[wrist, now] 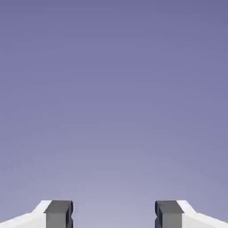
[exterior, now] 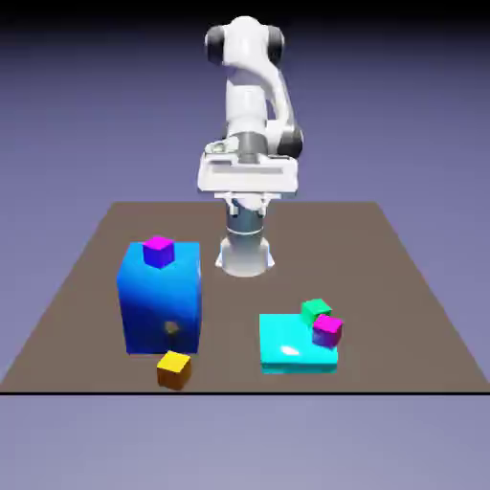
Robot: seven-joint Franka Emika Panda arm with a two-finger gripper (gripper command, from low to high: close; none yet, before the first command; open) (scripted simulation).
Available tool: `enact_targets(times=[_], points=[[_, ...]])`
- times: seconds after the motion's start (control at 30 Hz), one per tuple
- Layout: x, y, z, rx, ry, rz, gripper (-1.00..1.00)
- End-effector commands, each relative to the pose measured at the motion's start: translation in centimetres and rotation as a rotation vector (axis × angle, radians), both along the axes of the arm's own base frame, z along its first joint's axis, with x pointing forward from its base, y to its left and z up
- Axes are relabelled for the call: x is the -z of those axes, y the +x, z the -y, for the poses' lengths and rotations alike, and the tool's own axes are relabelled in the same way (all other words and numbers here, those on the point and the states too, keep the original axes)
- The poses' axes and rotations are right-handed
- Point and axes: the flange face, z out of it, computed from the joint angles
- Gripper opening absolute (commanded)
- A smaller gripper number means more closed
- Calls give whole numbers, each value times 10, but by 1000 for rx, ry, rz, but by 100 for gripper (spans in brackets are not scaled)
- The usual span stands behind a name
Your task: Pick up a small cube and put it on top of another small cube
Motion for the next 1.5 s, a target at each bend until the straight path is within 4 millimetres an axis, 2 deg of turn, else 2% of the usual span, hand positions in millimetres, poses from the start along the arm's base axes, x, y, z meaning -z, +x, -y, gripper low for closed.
enact_targets(times=[0.0, 0.3, 0.6, 0.97, 1.0, 1.07, 1.17, 1.2, 1.23, 1.27, 1.37, 1.43, 1.47], points=[[7, 8, 0, -27, -24, -38, 0], [83, 75, 4, -280, -255, -382, 0], [178, 120, 22, -535, -515, -747, 0], [285, 150, 62, -821, -865, -1247, 0], [293, 152, 66, -844, -898, -1296, 0], [293, 152, 66, -844, -898, -1296, 0], [343, 141, 95, -843, -899, -1296, 0], [349, 139, 99, -844, -898, -1296, 0], [349, 139, 99, -844, -898, -1296, -100], [349, 139, 99, -844, -898, -1296, -100], [298, 151, 70, -843, -899, -1296, -100], [293, 152, 66, -844, -898, -1296, -100], [285, 160, 59, -875, -925, -1300, -100]])
